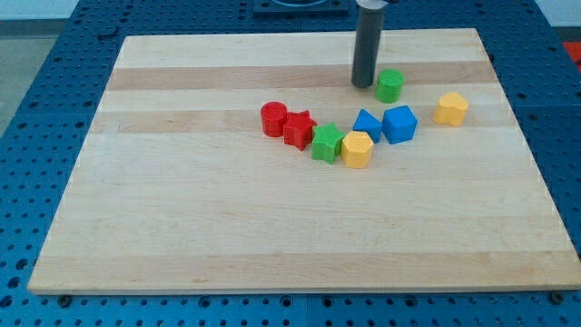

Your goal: Move the green circle towards yellow heart

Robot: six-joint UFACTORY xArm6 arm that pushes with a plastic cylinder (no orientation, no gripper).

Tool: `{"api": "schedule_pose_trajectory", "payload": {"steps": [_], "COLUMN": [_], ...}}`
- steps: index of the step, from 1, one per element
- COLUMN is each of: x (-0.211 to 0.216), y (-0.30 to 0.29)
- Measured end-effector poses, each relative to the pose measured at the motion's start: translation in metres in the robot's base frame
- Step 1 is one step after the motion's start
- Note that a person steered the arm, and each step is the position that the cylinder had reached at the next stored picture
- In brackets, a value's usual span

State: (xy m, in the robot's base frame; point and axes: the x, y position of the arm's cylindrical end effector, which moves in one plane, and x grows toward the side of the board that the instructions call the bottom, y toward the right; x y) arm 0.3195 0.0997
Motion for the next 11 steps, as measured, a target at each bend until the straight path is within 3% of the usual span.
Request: {"api": "schedule_pose_trajectory", "payload": {"steps": [1, 4, 8, 11], "x": [0.008, 0.031, 0.015, -0.003], "y": [0.015, -0.025, 0.06, 0.062]}}
